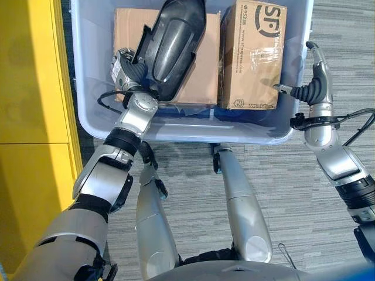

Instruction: Move parts from the plastic box to the shelf.

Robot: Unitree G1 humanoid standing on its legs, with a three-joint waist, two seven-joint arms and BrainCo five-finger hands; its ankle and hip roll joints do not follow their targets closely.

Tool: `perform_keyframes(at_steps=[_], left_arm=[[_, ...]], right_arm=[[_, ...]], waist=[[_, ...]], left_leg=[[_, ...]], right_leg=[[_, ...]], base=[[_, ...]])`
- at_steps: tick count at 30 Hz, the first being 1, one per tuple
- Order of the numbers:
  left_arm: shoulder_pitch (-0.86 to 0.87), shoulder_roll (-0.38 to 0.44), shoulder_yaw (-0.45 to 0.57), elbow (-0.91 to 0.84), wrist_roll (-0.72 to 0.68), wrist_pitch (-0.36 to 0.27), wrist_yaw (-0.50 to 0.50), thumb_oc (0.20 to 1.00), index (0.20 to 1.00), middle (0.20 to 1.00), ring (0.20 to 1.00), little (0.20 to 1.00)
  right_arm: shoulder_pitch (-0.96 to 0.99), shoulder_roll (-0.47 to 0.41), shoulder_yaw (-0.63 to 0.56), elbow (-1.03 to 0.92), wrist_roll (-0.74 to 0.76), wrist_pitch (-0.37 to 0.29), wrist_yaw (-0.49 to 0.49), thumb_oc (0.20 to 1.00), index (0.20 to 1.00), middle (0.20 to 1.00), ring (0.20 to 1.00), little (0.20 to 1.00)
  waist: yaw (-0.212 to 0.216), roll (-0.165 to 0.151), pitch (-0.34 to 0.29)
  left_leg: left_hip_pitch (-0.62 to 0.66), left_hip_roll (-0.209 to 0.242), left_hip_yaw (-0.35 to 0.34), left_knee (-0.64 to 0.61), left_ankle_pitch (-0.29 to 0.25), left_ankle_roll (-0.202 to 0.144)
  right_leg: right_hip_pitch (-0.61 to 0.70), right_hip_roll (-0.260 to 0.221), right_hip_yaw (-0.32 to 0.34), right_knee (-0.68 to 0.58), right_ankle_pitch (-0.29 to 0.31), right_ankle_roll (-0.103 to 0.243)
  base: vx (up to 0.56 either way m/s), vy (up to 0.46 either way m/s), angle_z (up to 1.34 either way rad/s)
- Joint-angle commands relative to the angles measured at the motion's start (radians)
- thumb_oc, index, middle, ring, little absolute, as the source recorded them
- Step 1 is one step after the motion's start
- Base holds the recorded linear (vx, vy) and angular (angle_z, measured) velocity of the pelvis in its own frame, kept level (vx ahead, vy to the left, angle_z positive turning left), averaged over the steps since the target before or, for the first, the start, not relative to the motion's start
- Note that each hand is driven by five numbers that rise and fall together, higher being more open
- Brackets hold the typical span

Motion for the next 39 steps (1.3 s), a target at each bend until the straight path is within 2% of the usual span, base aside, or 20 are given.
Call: perform_keyframes(at_steps=[1, 6, 9, 10, 14, 19, 23, 26, 29, 33, 39], left_arm=[[0.183, -0.204, -0.008, 0.014, -0.111, -0.072, -0.044, 0.200, 0.200, 0.200, 0.200, 0.200], [0.192, -0.159, 0.011, -0.130, -0.052, -0.167, 0.005, 0.200, 0.200, 0.200, 0.200, 0.200], [0.209, -0.122, 0.046, -0.231, 0.002, -0.176, 0.024, 0.200, 0.200, 0.200, 0.200, 0.200], [0.210, -0.110, 0.055, -0.258, 0.015, -0.200, 0.035, 0.200, 0.200, 0.200, 0.200, 0.200], [0.233, -0.062, 0.100, -0.367, 0.024, -0.224, 0.027, 0.200, 0.200, 0.200, 0.200, 0.200], [0.279, -0.006, 0.176, -0.536, 0.049, -0.297, 0.033, 0.200, 0.200, 0.200, 0.200, 0.200], [0.306, 0.015, 0.217, -0.641, 0.067, -0.340, 0.057, 0.200, 0.200, 0.200, 0.200, 0.200], [0.318, 0.020, 0.235, -0.683, 0.081, -0.354, 0.076, 0.200, 0.200, 0.200, 0.200, 0.200], [0.319, 0.027, 0.243, -0.714, 0.060, -0.333, 0.068, 0.200, 0.200, 0.200, 0.200, 0.200], [0.347, 0.021, 0.248, -0.756, 0.027, -0.307, 0.040, 0.200, 0.200, 0.200, 0.200, 0.200], [0.521, -0.040, 0.239, -0.867, -0.007, -0.309, -0.005, 0.200, 0.200, 0.200, 0.200, 0.200]], right_arm=[[0.020, 0.045, -0.051, -0.056, -0.001, -0.070, -0.037, 1.000, 1.000, 1.000, 1.000, 1.000], [0.071, 0.067, -0.065, -0.060, -0.013, -0.110, -0.042, 1.000, 1.000, 1.000, 1.000, 1.000], [0.108, 0.077, -0.085, -0.064, -0.010, -0.127, -0.040, 1.000, 1.000, 1.000, 1.000, 1.000], [0.115, 0.078, -0.091, -0.066, -0.005, -0.134, -0.043, 1.000, 1.000, 1.000, 1.000, 1.000], [0.170, 0.077, -0.112, -0.074, 0.009, -0.157, -0.034, 1.000, 1.000, 1.000, 1.000, 1.000], [0.251, 0.093, -0.135, -0.087, 0.023, -0.180, -0.022, 1.000, 1.000, 1.000, 1.000, 1.000], [0.294, 0.104, -0.129, -0.073, 0.025, -0.195, -0.017, 1.000, 1.000, 1.000, 1.000, 1.000], [0.319, 0.109, -0.125, -0.070, 0.034, -0.200, -0.009, 1.000, 1.000, 1.000, 1.000, 1.000], [0.346, 0.121, -0.113, -0.065, 0.035, -0.210, 0.011, 1.000, 1.000, 1.000, 1.000, 1.000], [0.361, 0.133, -0.110, -0.068, 0.048, -0.222, 0.023, 1.000, 1.000, 1.000, 1.000, 1.000], [0.371, 0.165, -0.086, -0.097, 0.061, -0.236, 0.062, 1.000, 1.000, 1.000, 1.000, 1.000]], waist=[[-0.052, -0.024, 0.021], [-0.043, -0.008, 0.021], [-0.037, 0.001, 0.021], [-0.035, 0.004, 0.021], [-0.035, 0.012, 0.021], [-0.036, 0.028, 0.019], [-0.037, 0.044, -0.036], [-0.038, 0.051, -0.072], [-0.040, 0.066, -0.124], [-0.028, 0.078, -0.149], [0.031, 0.099, -0.175]], left_leg=[[-0.039, -0.025, 0.027, 0.127, -0.103, 0.027], [0.053, -0.026, 0.024, 0.107, -0.118, 0.029], [0.122, -0.025, 0.022, 0.086, -0.123, 0.031], [0.124, -0.020, 0.030, 0.077, -0.101, 0.037], [0.208, -0.016, 0.027, 0.060, -0.105, 0.037], [0.333, -0.014, 0.023, 0.033, -0.119, 0.038], [0.389, -0.016, 0.024, 0.007, -0.119, 0.037], [0.424, -0.020, 0.026, -0.015, -0.119, 0.036], [0.478, -0.028, 0.032, -0.045, -0.124, 0.036], [0.509, -0.031, 0.033, -0.062, -0.124, 0.039], [0.551, -0.037, -0.004, -0.087, -0.112, 0.043]], right_leg=[[0.104, 0.061, -0.049, -0.096, 0.016, -0.018], [0.188, 0.052, -0.042, -0.120, 0.007, -0.015], [0.250, 0.048, -0.036, -0.142, 0.005, -0.015], [0.248, 0.049, -0.038, -0.153, 0.027, -0.021], [0.323, 0.045, -0.028, -0.171, 0.020, -0.021], [0.449, 0.042, -0.010, -0.198, 0.005, -0.023], [0.510, 0.028, -0.001, -0.238, 0.004, -0.020], [0.555, 0.017, 0.002, -0.277, 0.010, -0.015], [0.625, 0.002, 0.009, -0.334, 0.021, -0.002], [0.668, -0.005, 0.000, -0.359, 0.028, 0.004], [0.746, -0.015, -0.055, -0.340, -0.014, -0.004]], base=[[-0.01, 0.068, 0.03], [-0.01, 0.066, 0.04], [-0.04, 0.093, 0.03], [-0.09, 0.066, 0.00], [0.00, 0.100, -0.01], [0.03, 0.116, -0.07], [0.05, 0.093, -0.03], [0.04, 0.070, -0.02], [0.05, 0.057, -0.05], [0.02, 0.011, -0.06], [0.00, -0.024, 0.09]])
